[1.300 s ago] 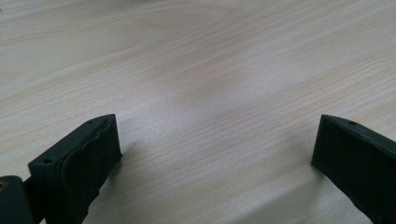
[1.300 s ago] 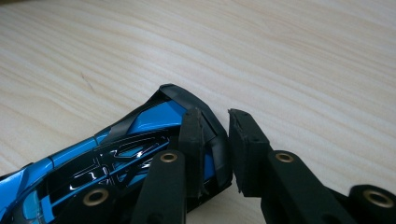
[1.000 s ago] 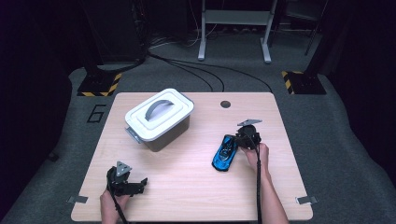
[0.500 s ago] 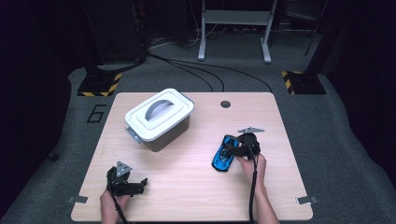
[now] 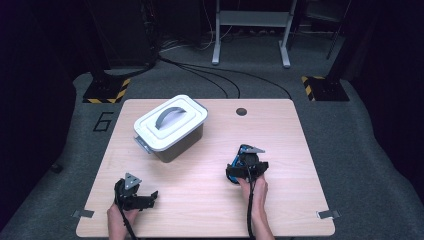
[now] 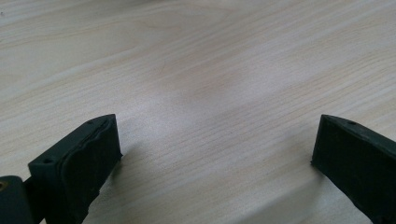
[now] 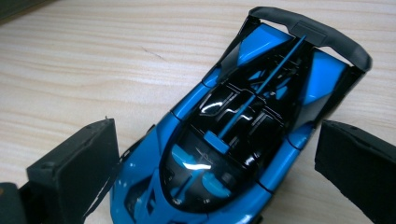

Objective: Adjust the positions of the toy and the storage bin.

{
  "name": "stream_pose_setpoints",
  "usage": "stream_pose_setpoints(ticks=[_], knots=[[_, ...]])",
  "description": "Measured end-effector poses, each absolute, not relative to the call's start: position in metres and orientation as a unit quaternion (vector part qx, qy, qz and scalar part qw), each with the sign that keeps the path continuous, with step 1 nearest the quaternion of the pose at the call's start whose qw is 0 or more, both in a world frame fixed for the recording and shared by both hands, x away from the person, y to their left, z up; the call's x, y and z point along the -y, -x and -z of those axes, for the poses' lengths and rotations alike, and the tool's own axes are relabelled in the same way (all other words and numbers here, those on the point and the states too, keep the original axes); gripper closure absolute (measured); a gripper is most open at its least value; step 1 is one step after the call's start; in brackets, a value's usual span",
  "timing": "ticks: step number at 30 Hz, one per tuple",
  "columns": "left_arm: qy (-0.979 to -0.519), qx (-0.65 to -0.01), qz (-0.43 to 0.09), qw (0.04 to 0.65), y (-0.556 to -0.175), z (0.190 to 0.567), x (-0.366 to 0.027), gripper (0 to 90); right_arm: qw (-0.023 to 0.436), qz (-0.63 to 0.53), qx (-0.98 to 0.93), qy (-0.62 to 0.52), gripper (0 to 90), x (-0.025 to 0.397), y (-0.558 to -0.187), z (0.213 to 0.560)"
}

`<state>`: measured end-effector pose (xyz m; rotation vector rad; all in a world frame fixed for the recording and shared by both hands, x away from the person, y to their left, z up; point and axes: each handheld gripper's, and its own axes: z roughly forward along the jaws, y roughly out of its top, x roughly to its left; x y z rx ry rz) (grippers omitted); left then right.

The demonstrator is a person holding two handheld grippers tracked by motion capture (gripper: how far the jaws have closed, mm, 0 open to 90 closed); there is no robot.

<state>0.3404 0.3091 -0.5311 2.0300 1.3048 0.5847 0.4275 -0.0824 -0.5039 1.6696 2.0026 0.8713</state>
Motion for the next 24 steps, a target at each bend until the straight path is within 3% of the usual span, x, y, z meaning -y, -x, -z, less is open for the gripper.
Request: stream_pose_setpoints(ticks=[12,24], knots=[[-0.773,-0.498,-0.224,0.324,-0.34,0.531,-0.309,0.9,0.234,-0.283,-0.706,-0.605,0.0,0.071,-0.433,0.509],[-0.773,-0.498,-0.226,0.322,-0.34,0.531,-0.308,1.0,0.215,-0.291,-0.738,-0.57,5.2,0.088,-0.428,0.513]])
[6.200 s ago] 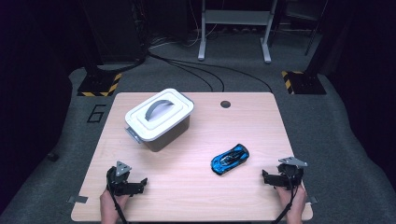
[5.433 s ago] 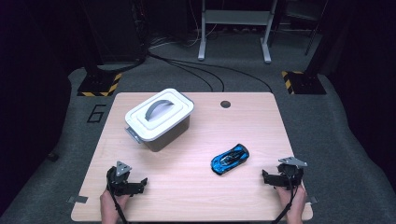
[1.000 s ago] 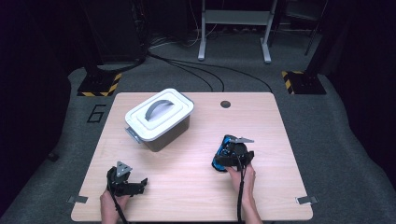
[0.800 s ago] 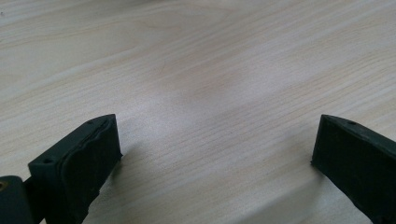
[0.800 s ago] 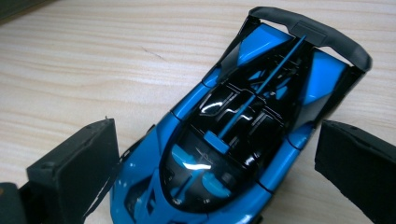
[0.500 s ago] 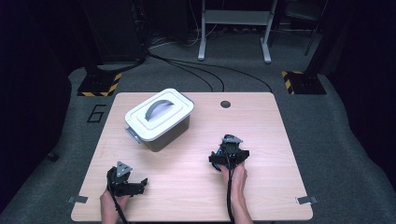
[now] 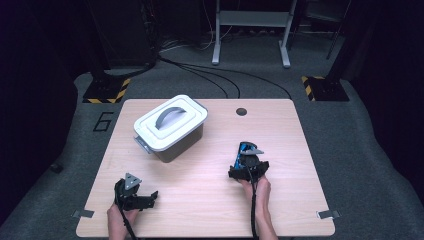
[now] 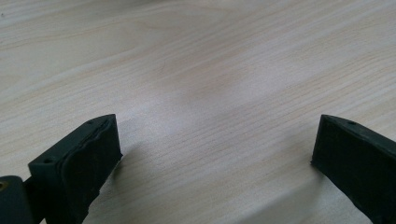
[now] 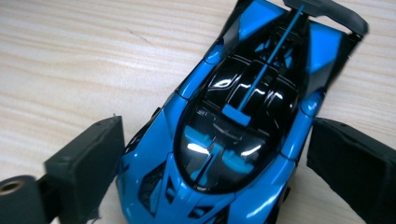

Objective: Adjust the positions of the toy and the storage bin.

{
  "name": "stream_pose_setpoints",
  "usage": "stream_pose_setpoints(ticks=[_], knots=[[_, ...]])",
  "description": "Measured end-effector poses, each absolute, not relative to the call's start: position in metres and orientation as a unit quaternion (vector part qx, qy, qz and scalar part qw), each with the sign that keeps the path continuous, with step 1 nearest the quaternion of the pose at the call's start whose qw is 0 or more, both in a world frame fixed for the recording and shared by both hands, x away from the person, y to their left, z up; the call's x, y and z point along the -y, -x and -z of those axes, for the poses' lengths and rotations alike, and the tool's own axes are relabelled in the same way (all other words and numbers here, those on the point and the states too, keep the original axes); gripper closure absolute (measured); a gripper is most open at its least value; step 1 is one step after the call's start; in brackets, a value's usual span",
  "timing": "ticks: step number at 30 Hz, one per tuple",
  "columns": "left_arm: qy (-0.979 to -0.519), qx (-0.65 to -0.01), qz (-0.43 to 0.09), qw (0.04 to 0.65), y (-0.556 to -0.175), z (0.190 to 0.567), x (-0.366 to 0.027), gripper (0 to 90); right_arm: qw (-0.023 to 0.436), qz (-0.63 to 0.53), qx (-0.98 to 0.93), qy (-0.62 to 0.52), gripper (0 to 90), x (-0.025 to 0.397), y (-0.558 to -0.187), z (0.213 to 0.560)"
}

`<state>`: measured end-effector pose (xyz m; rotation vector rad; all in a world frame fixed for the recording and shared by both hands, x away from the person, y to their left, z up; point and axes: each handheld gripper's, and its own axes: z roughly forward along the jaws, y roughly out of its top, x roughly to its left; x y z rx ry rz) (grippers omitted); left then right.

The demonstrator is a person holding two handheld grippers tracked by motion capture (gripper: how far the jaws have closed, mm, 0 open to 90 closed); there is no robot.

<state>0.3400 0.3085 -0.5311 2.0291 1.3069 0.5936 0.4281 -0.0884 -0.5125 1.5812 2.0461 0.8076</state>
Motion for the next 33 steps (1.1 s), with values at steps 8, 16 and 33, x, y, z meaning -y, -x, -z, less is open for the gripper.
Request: stream_pose_setpoints(ticks=[8,16,33], knots=[[-0.772,-0.498,-0.226,0.324,-0.34,0.531,-0.308,0.9,0.199,-0.305,-0.761,-0.537,15.0,0.112,-0.419,0.51],[-0.772,-0.498,-0.226,0.324,-0.34,0.531,-0.309,1.0,0.159,-0.327,-0.784,-0.503,20.3,0.138,-0.417,0.511],[-0.772,-0.498,-0.225,0.324,-0.34,0.531,-0.309,0.9,0.137,-0.31,-0.822,-0.457,20.5,0.155,-0.413,0.507]])
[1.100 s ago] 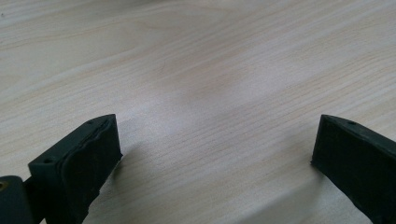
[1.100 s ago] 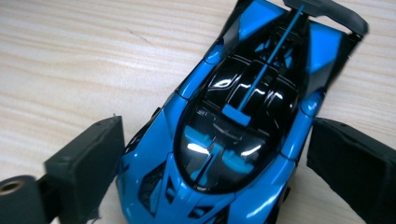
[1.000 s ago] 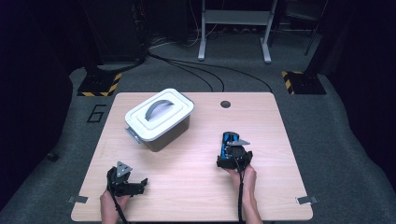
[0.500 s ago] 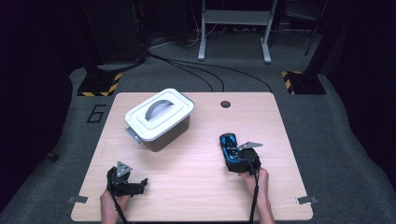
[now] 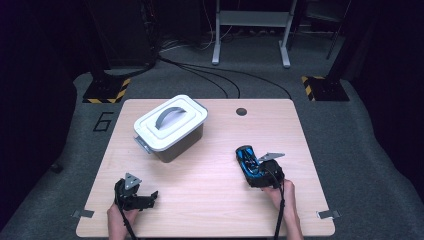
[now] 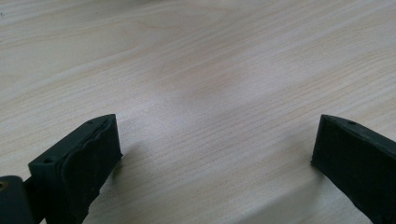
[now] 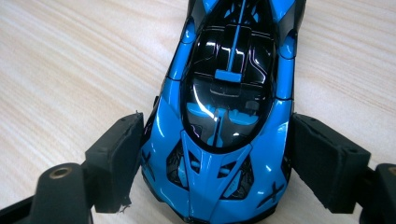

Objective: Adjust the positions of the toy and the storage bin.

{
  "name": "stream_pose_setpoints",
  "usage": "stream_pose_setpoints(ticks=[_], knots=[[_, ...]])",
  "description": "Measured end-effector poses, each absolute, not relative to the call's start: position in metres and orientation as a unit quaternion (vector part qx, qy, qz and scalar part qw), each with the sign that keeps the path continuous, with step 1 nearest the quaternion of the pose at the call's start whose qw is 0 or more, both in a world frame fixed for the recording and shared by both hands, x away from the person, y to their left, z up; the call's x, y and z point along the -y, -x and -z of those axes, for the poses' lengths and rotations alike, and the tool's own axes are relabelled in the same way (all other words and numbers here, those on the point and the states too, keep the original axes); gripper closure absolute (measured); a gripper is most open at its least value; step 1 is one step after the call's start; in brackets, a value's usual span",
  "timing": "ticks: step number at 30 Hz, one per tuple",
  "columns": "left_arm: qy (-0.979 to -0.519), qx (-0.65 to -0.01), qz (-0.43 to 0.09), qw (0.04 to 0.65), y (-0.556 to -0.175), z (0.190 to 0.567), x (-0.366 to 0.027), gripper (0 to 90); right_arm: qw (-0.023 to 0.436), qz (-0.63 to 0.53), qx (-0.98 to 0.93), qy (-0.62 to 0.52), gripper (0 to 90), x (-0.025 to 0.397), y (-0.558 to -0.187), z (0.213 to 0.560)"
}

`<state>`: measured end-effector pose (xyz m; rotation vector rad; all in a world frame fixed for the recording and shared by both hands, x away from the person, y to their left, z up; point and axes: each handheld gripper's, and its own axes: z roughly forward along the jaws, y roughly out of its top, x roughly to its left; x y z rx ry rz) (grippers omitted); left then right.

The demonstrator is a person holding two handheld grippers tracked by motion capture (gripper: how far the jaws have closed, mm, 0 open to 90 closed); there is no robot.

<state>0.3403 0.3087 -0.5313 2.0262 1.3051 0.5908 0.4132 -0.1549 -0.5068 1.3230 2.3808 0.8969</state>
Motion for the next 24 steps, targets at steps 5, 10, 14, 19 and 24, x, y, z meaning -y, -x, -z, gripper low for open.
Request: stream_pose_setpoints(ticks=[5,10,14,19,24], knots=[[-0.772,-0.498,-0.225,0.324,-0.34,0.531,-0.309,1.0,0.133,-0.308,-0.826,-0.452,20.4,0.159,-0.411,0.506],[-0.772,-0.498,-0.224,0.325,-0.34,0.531,-0.309,1.0,0.137,-0.314,-0.818,-0.462,19.9,0.159,-0.409,0.507],[-0.772,-0.498,-0.225,0.325,-0.341,0.532,-0.309,1.0,0.159,-0.3,-0.801,-0.493,19.3,0.15,-0.406,0.507],[-0.772,-0.498,-0.223,0.326,-0.341,0.532,-0.309,1.0,0.187,-0.278,-0.796,-0.504,21.6,0.14,-0.403,0.505],[-0.772,-0.499,-0.223,0.326,-0.341,0.532,-0.309,1.0,0.19,-0.27,-0.8,-0.5,22.1,0.139,-0.402,0.504]])
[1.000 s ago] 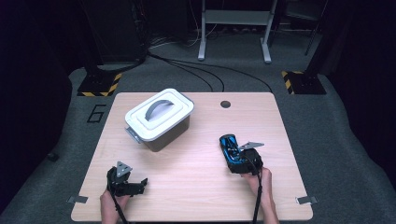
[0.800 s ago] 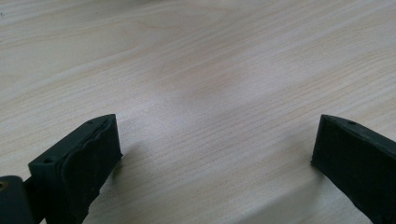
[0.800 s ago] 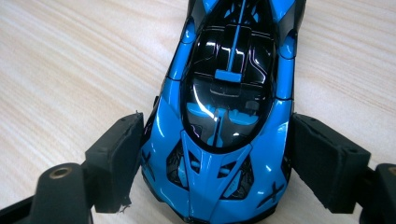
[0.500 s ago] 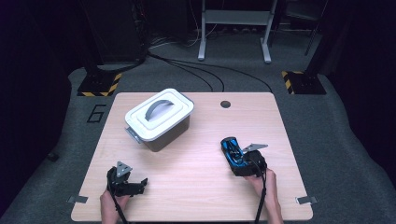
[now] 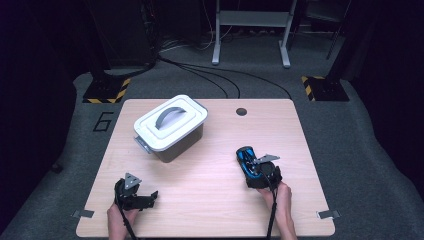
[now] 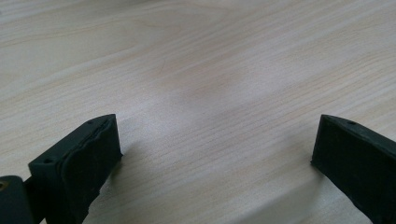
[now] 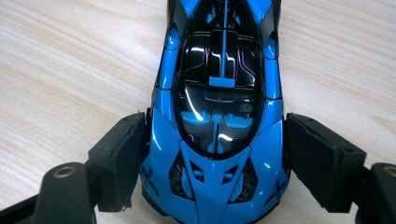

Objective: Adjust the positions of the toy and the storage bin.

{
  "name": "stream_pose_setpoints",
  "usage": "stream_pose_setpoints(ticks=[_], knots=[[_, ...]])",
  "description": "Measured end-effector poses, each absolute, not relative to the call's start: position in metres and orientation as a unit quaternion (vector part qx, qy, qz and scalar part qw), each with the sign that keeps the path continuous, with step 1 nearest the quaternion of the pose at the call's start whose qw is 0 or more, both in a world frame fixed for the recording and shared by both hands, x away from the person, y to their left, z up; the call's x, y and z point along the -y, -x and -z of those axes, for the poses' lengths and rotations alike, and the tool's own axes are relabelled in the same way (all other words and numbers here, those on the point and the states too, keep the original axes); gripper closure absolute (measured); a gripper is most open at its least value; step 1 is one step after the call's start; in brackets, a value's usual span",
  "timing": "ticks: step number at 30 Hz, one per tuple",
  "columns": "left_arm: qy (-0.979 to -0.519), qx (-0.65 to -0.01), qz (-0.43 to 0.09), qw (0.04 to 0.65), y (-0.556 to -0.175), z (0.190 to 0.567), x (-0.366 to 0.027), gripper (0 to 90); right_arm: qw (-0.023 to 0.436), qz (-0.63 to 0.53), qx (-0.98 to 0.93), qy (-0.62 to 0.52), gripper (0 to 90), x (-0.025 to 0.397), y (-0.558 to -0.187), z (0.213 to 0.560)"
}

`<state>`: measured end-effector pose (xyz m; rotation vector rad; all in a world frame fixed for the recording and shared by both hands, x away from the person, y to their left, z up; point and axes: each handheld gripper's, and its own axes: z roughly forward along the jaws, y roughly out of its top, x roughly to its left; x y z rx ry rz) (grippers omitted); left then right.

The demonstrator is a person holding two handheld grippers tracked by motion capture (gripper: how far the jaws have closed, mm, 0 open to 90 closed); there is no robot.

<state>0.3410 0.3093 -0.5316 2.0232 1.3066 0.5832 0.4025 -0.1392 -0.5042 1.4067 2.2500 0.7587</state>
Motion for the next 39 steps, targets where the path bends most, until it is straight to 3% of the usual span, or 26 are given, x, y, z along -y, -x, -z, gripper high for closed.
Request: stream_pose_setpoints(ticks=[17,20,27,39], knots=[[-0.773,-0.499,-0.221,0.325,-0.341,0.531,-0.309,1.1,0.159,-0.28,-0.826,-0.463,25.2,0.167,-0.388,0.505],[-0.772,-0.499,-0.221,0.325,-0.341,0.531,-0.309,1.1,0.161,-0.292,-0.821,-0.463,21.5,0.166,-0.392,0.503],[-0.772,-0.499,-0.223,0.325,-0.34,0.531,-0.309,1.0,0.157,-0.3,-0.823,-0.456,0.0,0.152,-0.418,0.484],[-0.772,-0.499,-0.223,0.325,-0.341,0.531,-0.309,1.1,0.133,-0.275,-0.837,-0.454,0.0,0.119,-0.47,0.484]])
